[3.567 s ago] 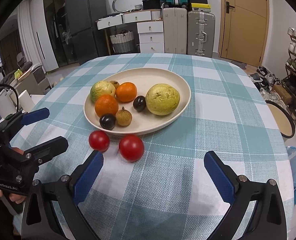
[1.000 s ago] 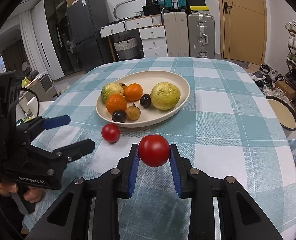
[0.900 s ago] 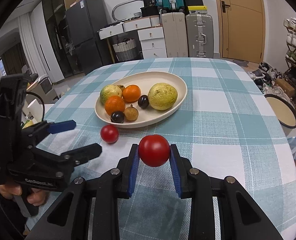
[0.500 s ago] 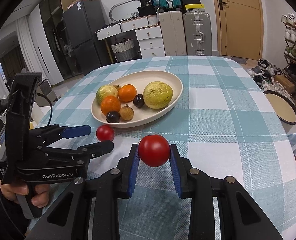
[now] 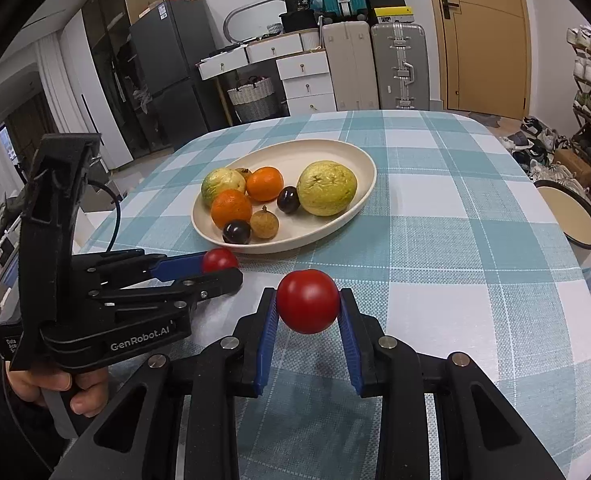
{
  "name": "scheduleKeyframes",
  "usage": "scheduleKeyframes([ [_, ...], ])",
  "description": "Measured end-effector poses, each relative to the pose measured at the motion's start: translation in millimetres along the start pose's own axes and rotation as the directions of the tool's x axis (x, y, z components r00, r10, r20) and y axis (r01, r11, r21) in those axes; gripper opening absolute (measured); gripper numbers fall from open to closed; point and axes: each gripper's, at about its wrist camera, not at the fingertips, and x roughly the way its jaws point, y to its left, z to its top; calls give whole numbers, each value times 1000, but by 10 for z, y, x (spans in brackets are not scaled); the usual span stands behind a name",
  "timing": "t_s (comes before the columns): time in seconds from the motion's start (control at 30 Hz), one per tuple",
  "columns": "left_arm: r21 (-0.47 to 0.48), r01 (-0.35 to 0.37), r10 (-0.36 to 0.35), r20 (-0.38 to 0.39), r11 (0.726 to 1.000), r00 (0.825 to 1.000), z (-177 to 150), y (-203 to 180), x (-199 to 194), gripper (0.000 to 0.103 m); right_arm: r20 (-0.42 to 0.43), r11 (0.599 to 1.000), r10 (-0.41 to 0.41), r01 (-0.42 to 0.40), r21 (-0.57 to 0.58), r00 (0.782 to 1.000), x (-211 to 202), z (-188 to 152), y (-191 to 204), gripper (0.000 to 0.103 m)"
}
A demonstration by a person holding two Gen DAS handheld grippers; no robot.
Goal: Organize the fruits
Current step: 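Carry both red tomatoes onto the plate and open both tools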
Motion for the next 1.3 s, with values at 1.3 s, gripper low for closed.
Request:
scheduleKeyframes([
  [1.3,28,5,-12,225,1000,974,5,182,-553,29,32,1000,-6,7,-12,999,44,180,40,31],
])
